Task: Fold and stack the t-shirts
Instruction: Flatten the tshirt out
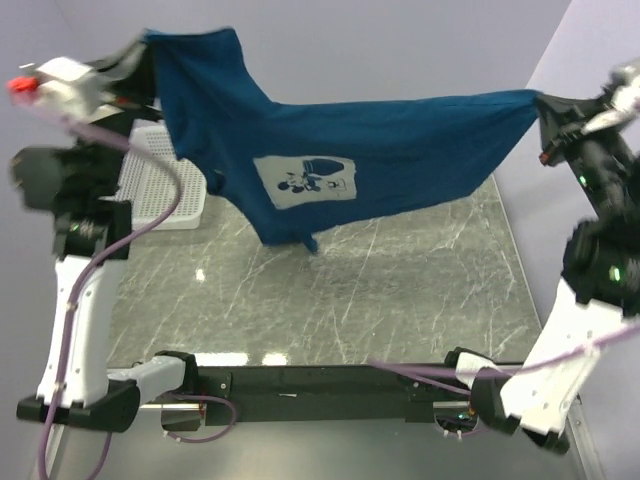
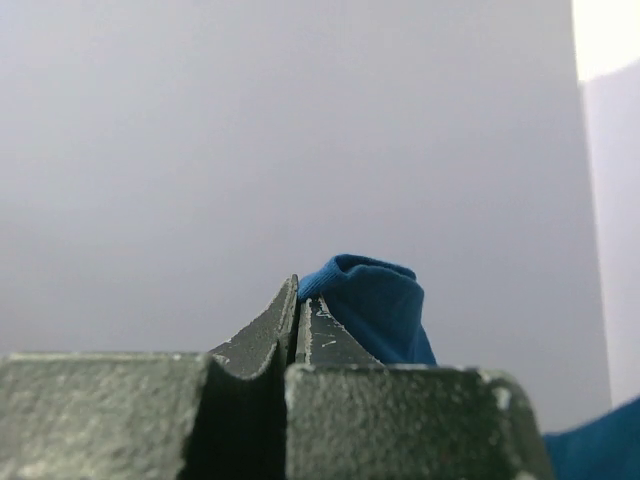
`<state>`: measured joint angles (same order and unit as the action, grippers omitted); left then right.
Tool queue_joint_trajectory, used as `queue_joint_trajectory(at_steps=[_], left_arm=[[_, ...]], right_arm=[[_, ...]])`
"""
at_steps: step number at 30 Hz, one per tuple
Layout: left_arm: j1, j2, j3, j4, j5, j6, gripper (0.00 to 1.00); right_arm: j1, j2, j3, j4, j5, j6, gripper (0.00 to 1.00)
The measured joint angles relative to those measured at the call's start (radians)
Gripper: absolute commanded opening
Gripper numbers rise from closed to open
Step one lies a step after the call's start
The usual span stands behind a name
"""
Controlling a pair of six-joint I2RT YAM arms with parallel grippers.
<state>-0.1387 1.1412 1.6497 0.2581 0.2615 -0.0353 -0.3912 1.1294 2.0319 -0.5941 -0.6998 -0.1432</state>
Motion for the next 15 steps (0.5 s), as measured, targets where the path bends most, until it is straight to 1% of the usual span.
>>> queue_joint_trajectory(at_steps=[4, 9, 12, 15], left_arm=[[0.000, -0.050, 0.095, 0.054, -0.026, -0.060, 0.01], [0.000, -0.082, 0.206, 0.080, -0.025, -0.092, 0.01], [0.000, -0.106, 0.224, 0.093, -0.025, -0.093, 0.01], [0.000, -0.116, 0.200, 0.104, -0.026, -0.092, 0.01]], right_arm=[[-0.003, -0.064, 0.093, 0.034, 0.038, 0.060, 0.00], [-0.003, -0.130, 0.212, 0.082, 0.097, 0.128, 0.00], [-0.002, -0.135, 0.251, 0.108, 0.123, 0.159, 0.00], [-0.003, -0.135, 0.237, 0.117, 0.136, 0.181, 0.00]])
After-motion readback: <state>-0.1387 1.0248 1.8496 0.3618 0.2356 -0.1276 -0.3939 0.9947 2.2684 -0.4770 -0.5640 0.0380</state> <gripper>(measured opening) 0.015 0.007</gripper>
